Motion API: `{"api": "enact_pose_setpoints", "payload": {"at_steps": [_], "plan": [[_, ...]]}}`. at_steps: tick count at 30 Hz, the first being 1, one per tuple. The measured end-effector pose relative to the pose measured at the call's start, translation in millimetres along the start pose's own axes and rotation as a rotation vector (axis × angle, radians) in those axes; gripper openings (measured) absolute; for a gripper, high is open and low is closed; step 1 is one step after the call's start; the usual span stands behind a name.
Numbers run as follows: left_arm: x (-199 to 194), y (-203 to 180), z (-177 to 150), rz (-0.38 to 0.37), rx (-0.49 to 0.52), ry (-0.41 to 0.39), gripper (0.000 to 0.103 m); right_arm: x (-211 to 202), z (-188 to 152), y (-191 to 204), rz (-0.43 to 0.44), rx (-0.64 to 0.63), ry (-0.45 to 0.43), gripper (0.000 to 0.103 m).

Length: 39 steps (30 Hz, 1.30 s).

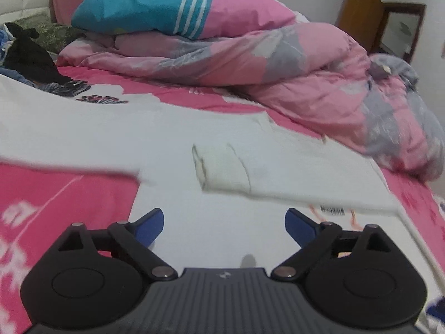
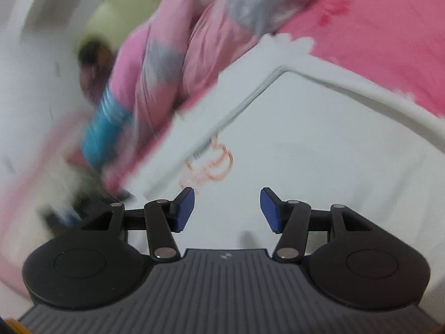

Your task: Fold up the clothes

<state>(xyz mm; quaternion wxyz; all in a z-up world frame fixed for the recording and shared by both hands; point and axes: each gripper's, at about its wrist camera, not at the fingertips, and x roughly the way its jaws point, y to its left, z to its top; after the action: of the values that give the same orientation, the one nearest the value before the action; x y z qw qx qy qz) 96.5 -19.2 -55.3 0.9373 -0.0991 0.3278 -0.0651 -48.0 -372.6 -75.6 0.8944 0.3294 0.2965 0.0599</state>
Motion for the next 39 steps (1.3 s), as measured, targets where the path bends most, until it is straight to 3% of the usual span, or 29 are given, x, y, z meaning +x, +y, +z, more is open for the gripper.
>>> {"api": "enact_pose_setpoints", "payload": {"at_steps": [5, 10, 14, 16, 18, 21, 24, 26, 29, 34, 36, 39], "plan": [[-21, -11, -38, 0.005, 0.115, 0.026, 0.094, 24, -35, 56, -0.073, -0.418, 0.004, 0.052], [-34, -25, -74, 0.020, 0.253, 0.047, 0.094, 33, -70, 63, -0.091, -0.651, 0.087, 0.048], [-39, -17, -81, -0.008, 0.250, 0.032, 0.094, -15, -68, 42, -0.099, -0.628, 0.168, 0.042], [-41, -14, -84, -0.021, 0.244, 0.026, 0.095, -32, -57, 42, -0.138, -0.601, 0.199, 0.024], [-40, -15, -85, -0.015, 0.251, 0.018, 0.095, -31, -38, 49, -0.143, -0.570, 0.141, 0.021], [-39, -17, -87, -0.008, 0.260, 0.006, 0.096, 6, -19, 68, -0.100, -0.594, 0.069, 0.013], [-39, -15, -88, -0.016, 0.252, 0.003, 0.096, 73, -17, 72, -0.077, -0.646, 0.131, 0.008], [-40, -13, -88, -0.025, 0.248, -0.001, 0.096, 96, -16, 58, -0.082, -0.642, 0.165, 0.006], [-39, -12, -89, -0.033, 0.247, -0.003, 0.098, 68, 3, 16, -0.105, -0.525, 0.113, 0.000], [-38, -12, -89, -0.038, 0.250, -0.002, 0.099, -10, 32, -67, -0.286, -0.360, 0.017, 0.000], [-38, -12, -90, -0.038, 0.249, -0.005, 0.099, -27, 38, -77, -0.338, -0.327, -0.012, 0.000], [-38, -13, -90, -0.031, 0.255, -0.005, 0.099, -18, 46, -62, -0.328, -0.349, -0.026, 0.004]]}}
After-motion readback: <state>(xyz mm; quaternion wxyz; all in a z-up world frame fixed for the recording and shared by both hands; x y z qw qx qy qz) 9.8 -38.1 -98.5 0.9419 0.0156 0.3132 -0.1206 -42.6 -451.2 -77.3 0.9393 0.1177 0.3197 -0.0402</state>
